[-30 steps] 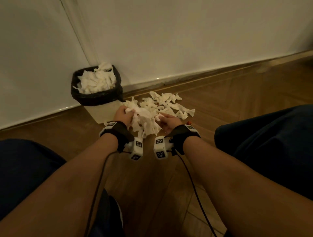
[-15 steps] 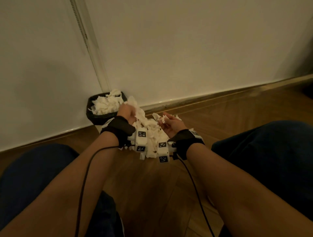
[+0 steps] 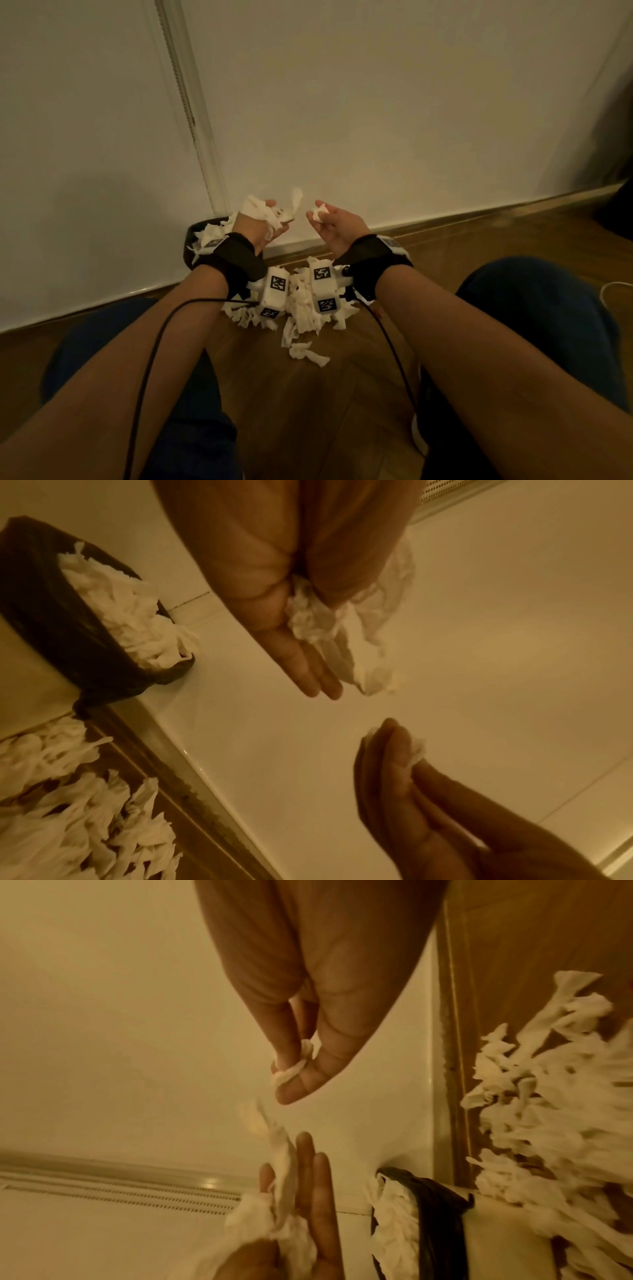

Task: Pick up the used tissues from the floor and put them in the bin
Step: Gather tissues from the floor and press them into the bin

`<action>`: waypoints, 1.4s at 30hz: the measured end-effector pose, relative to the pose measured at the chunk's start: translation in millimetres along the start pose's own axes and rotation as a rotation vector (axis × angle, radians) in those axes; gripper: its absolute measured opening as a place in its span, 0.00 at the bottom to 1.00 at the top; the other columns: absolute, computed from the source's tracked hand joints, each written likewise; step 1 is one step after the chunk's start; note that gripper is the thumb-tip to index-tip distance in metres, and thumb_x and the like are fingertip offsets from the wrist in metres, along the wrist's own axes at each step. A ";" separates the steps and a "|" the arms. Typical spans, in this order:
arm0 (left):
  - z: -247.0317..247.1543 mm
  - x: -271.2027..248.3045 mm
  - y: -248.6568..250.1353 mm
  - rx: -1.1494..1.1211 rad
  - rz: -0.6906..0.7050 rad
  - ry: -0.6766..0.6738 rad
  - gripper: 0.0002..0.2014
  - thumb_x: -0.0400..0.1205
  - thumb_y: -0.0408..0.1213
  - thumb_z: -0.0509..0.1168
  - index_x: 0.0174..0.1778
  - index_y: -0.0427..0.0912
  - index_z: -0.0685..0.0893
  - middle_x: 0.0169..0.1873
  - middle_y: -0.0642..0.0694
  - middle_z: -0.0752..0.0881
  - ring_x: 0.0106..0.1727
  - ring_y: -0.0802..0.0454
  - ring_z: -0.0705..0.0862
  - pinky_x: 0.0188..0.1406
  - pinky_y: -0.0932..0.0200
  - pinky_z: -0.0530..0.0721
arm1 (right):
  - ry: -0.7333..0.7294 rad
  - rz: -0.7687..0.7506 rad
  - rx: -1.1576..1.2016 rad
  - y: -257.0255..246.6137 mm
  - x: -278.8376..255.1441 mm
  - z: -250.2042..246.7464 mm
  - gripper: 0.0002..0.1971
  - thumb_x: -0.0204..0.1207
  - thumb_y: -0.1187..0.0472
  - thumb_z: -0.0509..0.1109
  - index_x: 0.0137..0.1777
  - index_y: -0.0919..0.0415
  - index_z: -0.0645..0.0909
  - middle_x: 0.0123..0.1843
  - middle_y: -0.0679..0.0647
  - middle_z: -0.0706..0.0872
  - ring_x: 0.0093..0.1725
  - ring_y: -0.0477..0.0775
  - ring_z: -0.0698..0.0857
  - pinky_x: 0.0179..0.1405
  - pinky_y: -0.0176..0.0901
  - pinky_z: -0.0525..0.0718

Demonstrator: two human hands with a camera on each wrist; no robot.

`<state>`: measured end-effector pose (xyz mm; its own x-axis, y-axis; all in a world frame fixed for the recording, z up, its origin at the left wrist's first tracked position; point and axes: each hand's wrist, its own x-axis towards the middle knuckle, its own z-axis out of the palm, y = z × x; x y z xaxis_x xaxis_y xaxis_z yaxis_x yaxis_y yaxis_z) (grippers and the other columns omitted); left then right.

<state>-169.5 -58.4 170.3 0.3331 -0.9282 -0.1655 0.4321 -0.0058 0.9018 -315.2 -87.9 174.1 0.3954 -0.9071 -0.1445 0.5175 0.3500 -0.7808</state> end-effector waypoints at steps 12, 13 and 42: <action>8.0 -22.4 44.5 0.216 0.143 0.039 0.05 0.82 0.34 0.56 0.47 0.43 0.77 0.39 0.46 0.74 0.32 0.55 0.72 0.28 0.66 0.70 | -0.068 -0.062 -0.555 -62.1 -5.5 51.3 0.17 0.78 0.78 0.63 0.67 0.73 0.76 0.53 0.61 0.82 0.46 0.58 0.85 0.41 0.41 0.88; 9.5 -23.7 45.7 0.237 0.136 0.011 0.11 0.82 0.45 0.59 0.56 0.44 0.78 0.46 0.46 0.77 0.39 0.54 0.78 0.37 0.63 0.76 | -0.062 -0.055 -0.608 -61.8 -5.9 49.7 0.18 0.78 0.76 0.64 0.68 0.70 0.76 0.49 0.59 0.83 0.40 0.54 0.84 0.39 0.40 0.87; 13.5 -11.3 51.0 0.136 0.215 0.150 0.25 0.83 0.19 0.45 0.74 0.38 0.72 0.74 0.32 0.69 0.55 0.42 0.81 0.40 0.62 0.76 | -0.046 -0.050 -0.239 -55.0 -21.7 76.5 0.14 0.77 0.81 0.61 0.63 0.83 0.75 0.59 0.73 0.82 0.65 0.72 0.81 0.59 0.46 0.82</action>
<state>-162.6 -53.2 223.6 0.5292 -0.8484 -0.0127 0.2255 0.1262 0.9660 -294.3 -69.5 266.7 0.4105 -0.9084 -0.0786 0.3456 0.2348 -0.9085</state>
